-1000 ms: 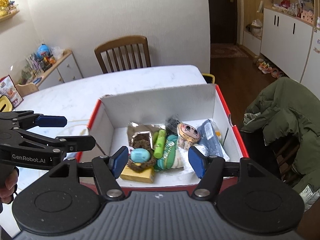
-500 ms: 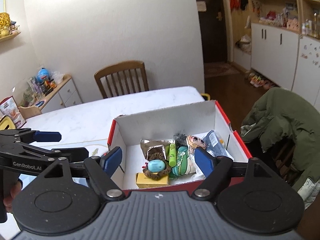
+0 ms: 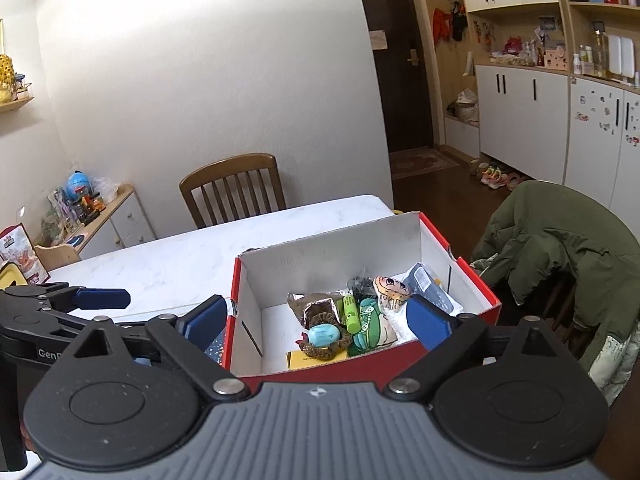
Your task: Organize objects
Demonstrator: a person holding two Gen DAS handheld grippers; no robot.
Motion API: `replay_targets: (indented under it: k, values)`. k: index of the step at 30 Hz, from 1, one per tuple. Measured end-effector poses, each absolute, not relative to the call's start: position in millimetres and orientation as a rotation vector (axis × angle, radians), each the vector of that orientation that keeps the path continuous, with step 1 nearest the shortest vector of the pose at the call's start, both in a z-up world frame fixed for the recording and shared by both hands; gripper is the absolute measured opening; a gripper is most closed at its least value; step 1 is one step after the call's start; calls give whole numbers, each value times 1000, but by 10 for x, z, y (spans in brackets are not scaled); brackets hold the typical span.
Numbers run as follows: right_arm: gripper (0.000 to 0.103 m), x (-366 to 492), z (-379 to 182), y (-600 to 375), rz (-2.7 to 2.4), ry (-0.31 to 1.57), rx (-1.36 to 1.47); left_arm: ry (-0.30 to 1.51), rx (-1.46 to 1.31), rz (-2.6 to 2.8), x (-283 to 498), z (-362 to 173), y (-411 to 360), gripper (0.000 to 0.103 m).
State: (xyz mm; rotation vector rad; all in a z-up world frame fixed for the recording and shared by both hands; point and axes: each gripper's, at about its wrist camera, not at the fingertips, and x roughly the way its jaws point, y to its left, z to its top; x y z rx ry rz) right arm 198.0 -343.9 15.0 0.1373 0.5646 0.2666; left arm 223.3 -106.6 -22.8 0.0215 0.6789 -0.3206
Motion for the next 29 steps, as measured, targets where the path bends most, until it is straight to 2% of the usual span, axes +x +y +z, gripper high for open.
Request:
replay_targets:
  k: [29]
  values:
    - [99,1805,89,-3377,186,592,167,686,9,-359,2223,-289,-947,102]
